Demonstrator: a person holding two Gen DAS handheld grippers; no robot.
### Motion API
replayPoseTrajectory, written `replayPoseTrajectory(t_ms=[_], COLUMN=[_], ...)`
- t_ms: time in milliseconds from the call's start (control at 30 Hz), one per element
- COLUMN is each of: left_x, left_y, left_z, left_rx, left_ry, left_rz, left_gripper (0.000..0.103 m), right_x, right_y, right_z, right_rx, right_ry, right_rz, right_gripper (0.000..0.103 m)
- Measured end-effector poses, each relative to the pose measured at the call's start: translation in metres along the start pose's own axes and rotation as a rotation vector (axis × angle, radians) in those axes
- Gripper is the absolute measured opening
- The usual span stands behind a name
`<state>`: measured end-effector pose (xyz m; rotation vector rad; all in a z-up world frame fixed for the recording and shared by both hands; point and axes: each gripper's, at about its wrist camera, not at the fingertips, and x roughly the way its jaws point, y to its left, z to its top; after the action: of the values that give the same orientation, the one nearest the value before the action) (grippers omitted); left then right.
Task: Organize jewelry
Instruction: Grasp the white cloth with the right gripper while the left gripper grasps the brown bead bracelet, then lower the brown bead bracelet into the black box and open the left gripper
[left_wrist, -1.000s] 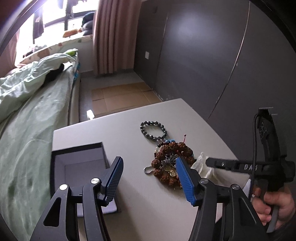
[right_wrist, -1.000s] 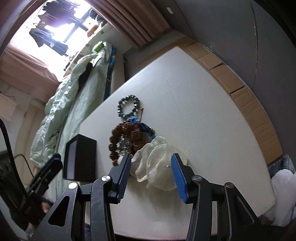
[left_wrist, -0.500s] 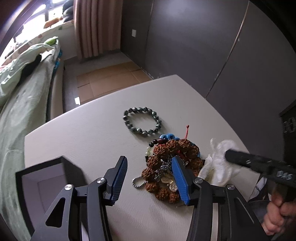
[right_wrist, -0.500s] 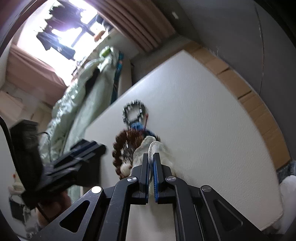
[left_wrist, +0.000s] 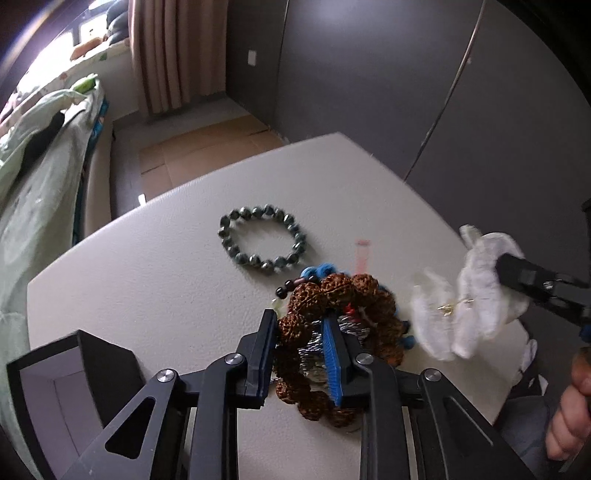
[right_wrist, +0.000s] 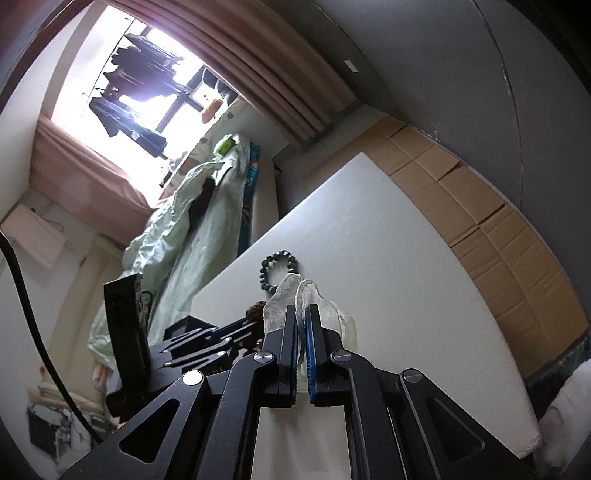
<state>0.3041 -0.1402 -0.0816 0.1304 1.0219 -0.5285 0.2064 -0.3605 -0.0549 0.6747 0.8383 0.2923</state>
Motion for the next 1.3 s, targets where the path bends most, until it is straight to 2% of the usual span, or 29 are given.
replayPoseTrajectory(t_ms=[100,167,300,633,833,1067,1300], left_x=[-0.016,-0.029,-0.052,-0.117,-0.155,-0.187,-0.207], left_y=[-0.003,-0.006,-0.008,0.004,0.023,0.05,0.079], left_z=[0.003,0.005,0.006,0.005,0.0,-0.015,-0.034], left_rx=[-0.003,0.002,-0.003,-0.02,-0.04,-0.084,-0.138], left_ry=[-0.033,-0.052,-0.093,-0.208,-0.259,-0.294,-0.305], left_rz=[-0.007,-0.013,-0.027,0.018,0.073,0.135,0.191], left_gripper=[0.025,0.02,0.02,0.02,0.02,0.02,0.02], right_x=[0.0,0.0,-0.005,-0.009,-0.006,0.012,0.05], right_y=[0.003,0.006,0.017,0.042,0.063,0.099,0.143], right_z=[0.0,0.001,0.001,-0.002,0.001,-0.003,-0.016], right_rx=[-0.008,-0.017,-0.042,-0.084,-0.111,-0.177,-0.245], right_ry=[-0.012,-0.022,-0.053,-0.115,-0.132,-0.088,0.009], right_rz=[0.006,0.017,0.047,0.127,0.19,0.265,0.314], right_gripper=[0.006,0.006,0.006,0.006,0.006,0.006,0.006])
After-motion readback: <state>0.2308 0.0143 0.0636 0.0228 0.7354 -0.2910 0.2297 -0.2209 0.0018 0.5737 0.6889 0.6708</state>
